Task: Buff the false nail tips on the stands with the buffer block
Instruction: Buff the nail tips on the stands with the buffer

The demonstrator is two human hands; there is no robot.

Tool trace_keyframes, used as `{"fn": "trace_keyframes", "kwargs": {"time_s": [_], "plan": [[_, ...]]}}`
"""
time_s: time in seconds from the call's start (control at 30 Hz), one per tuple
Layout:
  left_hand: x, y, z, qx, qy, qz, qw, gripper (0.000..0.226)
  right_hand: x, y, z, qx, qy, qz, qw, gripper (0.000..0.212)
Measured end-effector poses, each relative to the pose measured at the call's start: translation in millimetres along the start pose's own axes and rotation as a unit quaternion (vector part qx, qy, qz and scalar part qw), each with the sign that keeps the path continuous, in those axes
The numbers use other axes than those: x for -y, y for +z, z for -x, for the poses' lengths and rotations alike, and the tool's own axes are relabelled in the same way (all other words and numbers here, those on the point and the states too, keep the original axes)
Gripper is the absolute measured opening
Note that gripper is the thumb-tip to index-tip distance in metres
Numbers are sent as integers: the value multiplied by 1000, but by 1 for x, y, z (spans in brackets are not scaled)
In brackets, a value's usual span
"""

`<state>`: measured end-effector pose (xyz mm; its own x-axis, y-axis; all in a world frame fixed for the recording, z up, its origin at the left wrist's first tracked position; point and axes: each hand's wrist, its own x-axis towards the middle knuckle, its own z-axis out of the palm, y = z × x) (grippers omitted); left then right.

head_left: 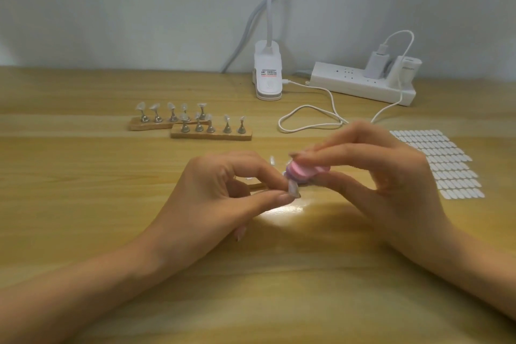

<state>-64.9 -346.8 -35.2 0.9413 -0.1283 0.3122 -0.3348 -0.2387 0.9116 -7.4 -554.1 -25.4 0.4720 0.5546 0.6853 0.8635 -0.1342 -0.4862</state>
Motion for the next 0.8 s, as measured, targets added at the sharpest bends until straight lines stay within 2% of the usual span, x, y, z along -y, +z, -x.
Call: {"fn": "trace_keyframes", "kwargs": {"time_s": [0.13,0.23,0.33,0.47,0.57,0.7,0.8], "plan": [[-2,1,1,8,8,-7,1000,12,1,2,2,37,-39,-6,999,16],[-1,1,1,-5,4,-5,1000,9,0,0,0,5,-1,-3,1000,18],[-2,1,2,9,8,-6,1000,13,1,2,1,41,-38,-8,998,15],[0,0,1,-6,-7,-4,1000,10,0,0,-2,8,-3,-10,1000,18],[-1,1,1,9,5,-5,1000,11,0,1,0,43,-44,-4,998,15],[-1,1,1,0,4,-6,1000,16,-1,0,-1,9,0,-13,1000,19],[-2,1,1,13,9,-4,1000,12,1,4,2,47,-43,-32,997,14]]}}
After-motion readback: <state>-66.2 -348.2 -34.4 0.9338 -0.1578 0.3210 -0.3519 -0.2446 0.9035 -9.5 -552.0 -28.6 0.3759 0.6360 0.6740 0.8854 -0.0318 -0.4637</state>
